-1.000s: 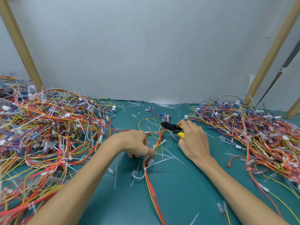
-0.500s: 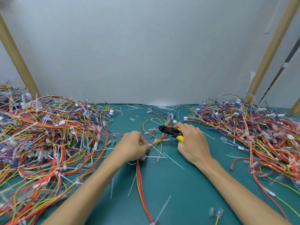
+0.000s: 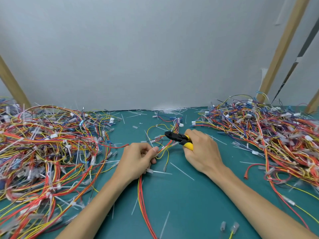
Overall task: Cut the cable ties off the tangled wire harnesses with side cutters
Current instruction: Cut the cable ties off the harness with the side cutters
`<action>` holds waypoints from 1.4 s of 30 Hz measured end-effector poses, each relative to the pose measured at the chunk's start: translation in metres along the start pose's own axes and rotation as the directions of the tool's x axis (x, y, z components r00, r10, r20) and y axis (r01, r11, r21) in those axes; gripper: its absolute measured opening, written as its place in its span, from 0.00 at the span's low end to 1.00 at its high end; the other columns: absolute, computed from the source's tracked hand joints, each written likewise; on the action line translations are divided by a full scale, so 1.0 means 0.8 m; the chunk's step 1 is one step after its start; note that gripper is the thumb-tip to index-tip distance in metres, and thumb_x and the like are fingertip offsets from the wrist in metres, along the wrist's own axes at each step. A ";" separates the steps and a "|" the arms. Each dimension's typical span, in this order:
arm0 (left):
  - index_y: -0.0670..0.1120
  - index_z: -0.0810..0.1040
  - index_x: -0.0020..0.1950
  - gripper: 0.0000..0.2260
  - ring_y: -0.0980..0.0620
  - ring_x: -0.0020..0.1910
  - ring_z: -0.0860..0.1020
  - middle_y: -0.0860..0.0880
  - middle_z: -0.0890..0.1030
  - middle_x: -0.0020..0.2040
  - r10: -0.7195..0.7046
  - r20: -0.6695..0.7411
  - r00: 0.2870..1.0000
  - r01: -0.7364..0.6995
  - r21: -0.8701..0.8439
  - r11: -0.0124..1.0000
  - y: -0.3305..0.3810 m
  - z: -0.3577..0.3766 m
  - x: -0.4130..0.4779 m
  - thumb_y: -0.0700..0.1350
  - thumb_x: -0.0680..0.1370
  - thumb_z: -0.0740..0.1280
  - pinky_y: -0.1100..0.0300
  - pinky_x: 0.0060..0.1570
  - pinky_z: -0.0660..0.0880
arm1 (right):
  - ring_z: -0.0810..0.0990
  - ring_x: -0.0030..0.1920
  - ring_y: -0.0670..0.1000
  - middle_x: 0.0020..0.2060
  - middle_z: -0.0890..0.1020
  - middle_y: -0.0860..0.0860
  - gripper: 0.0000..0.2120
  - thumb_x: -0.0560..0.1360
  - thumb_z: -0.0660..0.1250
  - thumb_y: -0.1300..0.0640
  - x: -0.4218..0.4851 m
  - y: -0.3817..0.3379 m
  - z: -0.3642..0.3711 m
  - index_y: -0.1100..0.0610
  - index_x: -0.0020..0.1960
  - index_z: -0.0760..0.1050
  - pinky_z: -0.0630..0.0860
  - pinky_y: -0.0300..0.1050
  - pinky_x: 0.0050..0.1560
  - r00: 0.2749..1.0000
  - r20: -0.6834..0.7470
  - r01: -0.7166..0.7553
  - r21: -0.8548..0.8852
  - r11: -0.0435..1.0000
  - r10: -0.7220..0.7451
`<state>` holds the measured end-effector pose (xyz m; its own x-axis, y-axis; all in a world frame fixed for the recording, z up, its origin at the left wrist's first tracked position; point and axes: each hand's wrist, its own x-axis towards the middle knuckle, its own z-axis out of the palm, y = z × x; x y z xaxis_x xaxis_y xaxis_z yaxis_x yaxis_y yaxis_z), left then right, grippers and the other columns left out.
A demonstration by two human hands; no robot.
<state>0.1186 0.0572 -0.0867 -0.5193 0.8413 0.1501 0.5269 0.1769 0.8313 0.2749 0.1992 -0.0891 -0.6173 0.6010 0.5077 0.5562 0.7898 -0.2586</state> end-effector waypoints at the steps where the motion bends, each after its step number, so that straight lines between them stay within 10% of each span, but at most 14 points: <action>1: 0.45 0.77 0.35 0.15 0.55 0.20 0.74 0.53 0.79 0.27 0.002 0.010 1.000 -0.002 0.002 1.000 -0.001 -0.001 0.000 0.47 0.80 0.65 0.63 0.24 0.72 | 0.68 0.38 0.55 0.35 0.73 0.49 0.06 0.70 0.66 0.57 0.000 0.000 0.000 0.55 0.43 0.69 0.59 0.46 0.37 1.000 0.002 0.002 0.002 1.000 -0.002; 28: 0.44 0.78 0.38 0.03 0.55 0.25 0.80 0.52 0.80 0.29 0.006 0.026 1.000 -0.007 0.033 0.999 -0.005 -0.007 0.003 0.38 0.71 0.70 0.67 0.29 0.72 | 0.75 0.40 0.57 0.32 0.70 0.46 0.10 0.73 0.63 0.46 -0.001 -0.001 0.004 0.49 0.39 0.65 0.60 0.46 0.34 0.991 0.131 0.026 -0.110 0.994 -0.012; 32: 0.41 0.80 0.42 0.02 0.53 0.29 0.82 0.46 0.84 0.32 -0.055 0.049 0.997 0.063 -0.179 0.982 -0.006 -0.004 0.004 0.38 0.74 0.72 0.67 0.30 0.75 | 0.74 0.40 0.56 0.33 0.71 0.46 0.09 0.73 0.63 0.46 -0.001 -0.002 0.004 0.49 0.39 0.65 0.60 0.46 0.34 0.991 0.131 0.022 -0.101 0.995 -0.009; 34: 0.38 0.81 0.46 0.01 0.51 0.33 0.82 0.44 0.85 0.36 -0.163 0.034 0.986 0.161 -0.446 0.880 -0.003 -0.008 0.008 0.35 0.76 0.70 0.64 0.36 0.78 | 0.70 0.37 0.55 0.33 0.70 0.46 0.10 0.73 0.63 0.46 -0.001 -0.001 0.004 0.49 0.39 0.65 0.60 0.46 0.33 0.992 0.125 0.017 -0.089 0.996 -0.006; 38: 0.33 0.84 0.50 0.13 0.47 0.47 0.85 0.38 0.84 0.49 -0.217 0.297 0.930 0.357 -0.870 0.339 0.000 -0.020 0.012 0.37 0.67 0.71 0.61 0.45 0.81 | 0.68 0.36 0.55 0.30 0.68 0.45 0.14 0.72 0.64 0.47 0.000 0.001 0.005 0.48 0.35 0.60 0.61 0.47 0.33 0.991 0.128 -0.037 -0.084 0.996 0.047; 42: 0.34 0.80 0.57 0.17 0.51 0.48 0.84 0.40 0.83 0.55 -0.142 0.348 0.927 0.375 -0.870 0.319 -0.002 -0.014 0.011 0.37 0.70 0.68 0.61 0.52 0.80 | 0.67 0.34 0.56 0.27 0.65 0.44 0.14 0.72 0.65 0.46 0.001 0.003 0.005 0.49 0.35 0.62 0.59 0.46 0.31 0.992 0.104 -0.067 -0.110 0.992 0.078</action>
<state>0.1053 0.0583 -0.0808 -0.3220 0.9323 -0.1646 -0.6124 -0.0725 0.7872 0.2734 0.2021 -0.0921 -0.6263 0.6704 0.3980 0.6539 0.7296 -0.2000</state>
